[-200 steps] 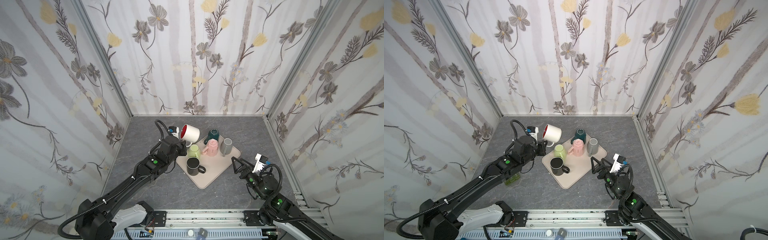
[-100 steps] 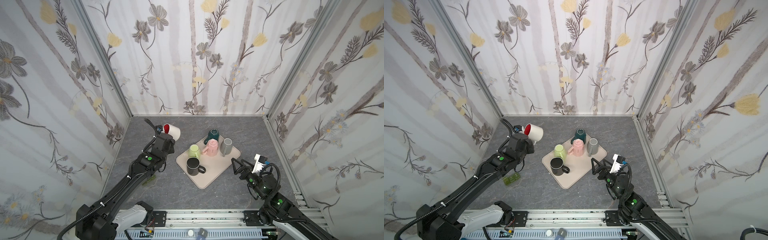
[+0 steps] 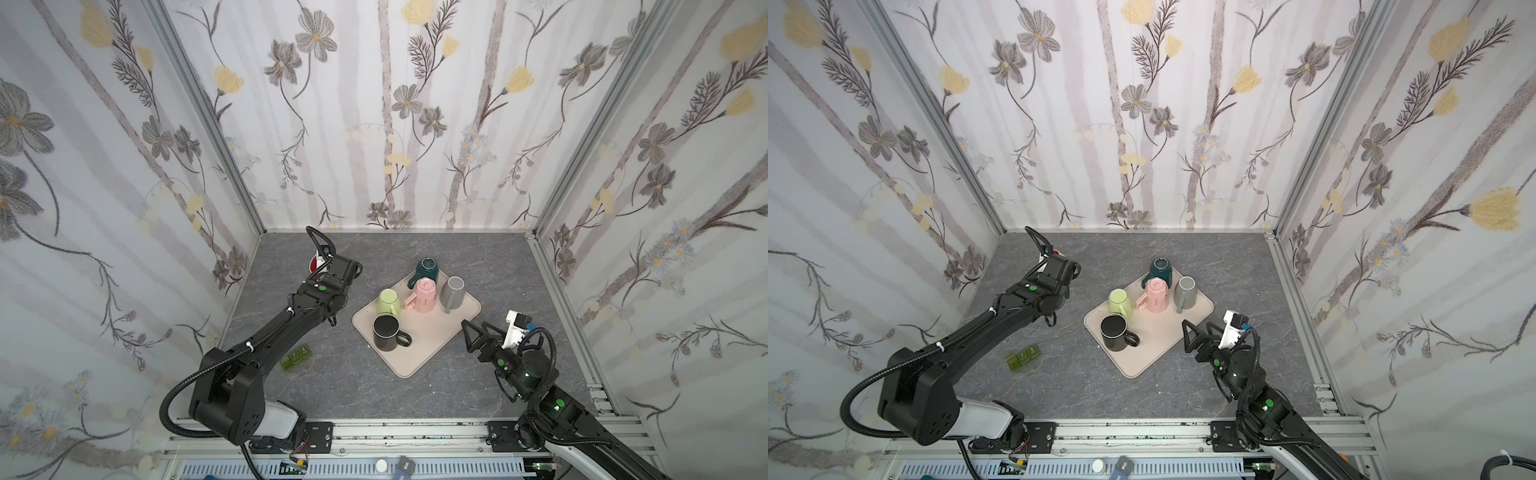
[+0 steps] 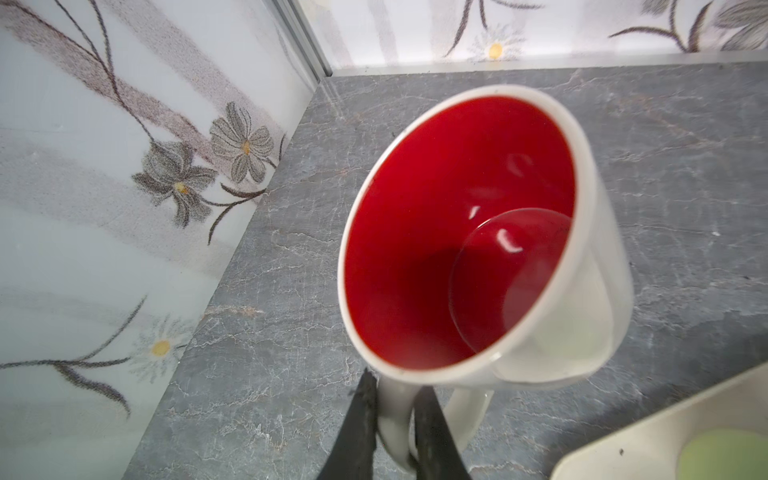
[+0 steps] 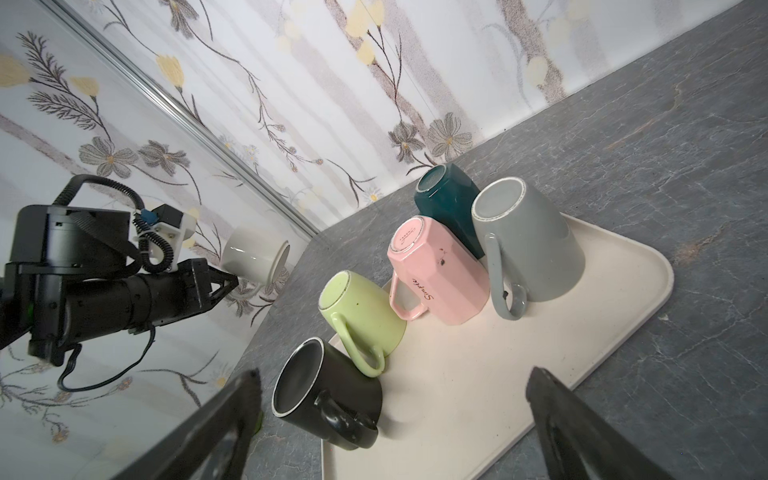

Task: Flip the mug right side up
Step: 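Carry the white mug with the left gripper off the tray and set it upright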

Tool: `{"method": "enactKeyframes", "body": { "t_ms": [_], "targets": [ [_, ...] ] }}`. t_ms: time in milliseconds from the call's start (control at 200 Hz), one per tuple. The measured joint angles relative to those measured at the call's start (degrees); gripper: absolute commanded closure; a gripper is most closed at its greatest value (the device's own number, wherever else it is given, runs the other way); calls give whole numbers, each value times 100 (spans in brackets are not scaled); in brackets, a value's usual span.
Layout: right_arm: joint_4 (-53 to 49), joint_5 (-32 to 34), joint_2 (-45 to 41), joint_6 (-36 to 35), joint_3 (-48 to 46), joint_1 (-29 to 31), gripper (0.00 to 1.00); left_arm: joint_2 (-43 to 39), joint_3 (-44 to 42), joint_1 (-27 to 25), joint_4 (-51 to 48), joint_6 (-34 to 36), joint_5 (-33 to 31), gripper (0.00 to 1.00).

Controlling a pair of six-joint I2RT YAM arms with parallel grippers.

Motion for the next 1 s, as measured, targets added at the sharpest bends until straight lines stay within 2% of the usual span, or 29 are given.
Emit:
{"method": "enactKeyframes", "body": {
  "t_ms": [430,719,874,894,909,934,999],
  "targets": [
    [-243,-63,-396,44,-291,-26,0,2127,1040,365,-52,341,-289,100],
    [-264,-63,-450,48,-428,-42,0,3018,1674,358,-203,568,-640,100],
    [-271,-57,-435,46,-476,-74,0,3161,1768,352,-247,608,-833,100],
    [-269,-59,-422,44,-476,-79,0,3163,1773,348,-251,608,-844,97],
    [-269,-59,-415,44,-476,-83,0,3167,1775,348,-256,608,-855,90],
    [-271,-57,-404,44,-476,-96,0,3169,1775,345,-258,608,-863,68],
    [-269,-57,-350,42,-476,-111,0,3171,1779,334,-286,601,-911,47]
  ]
}}
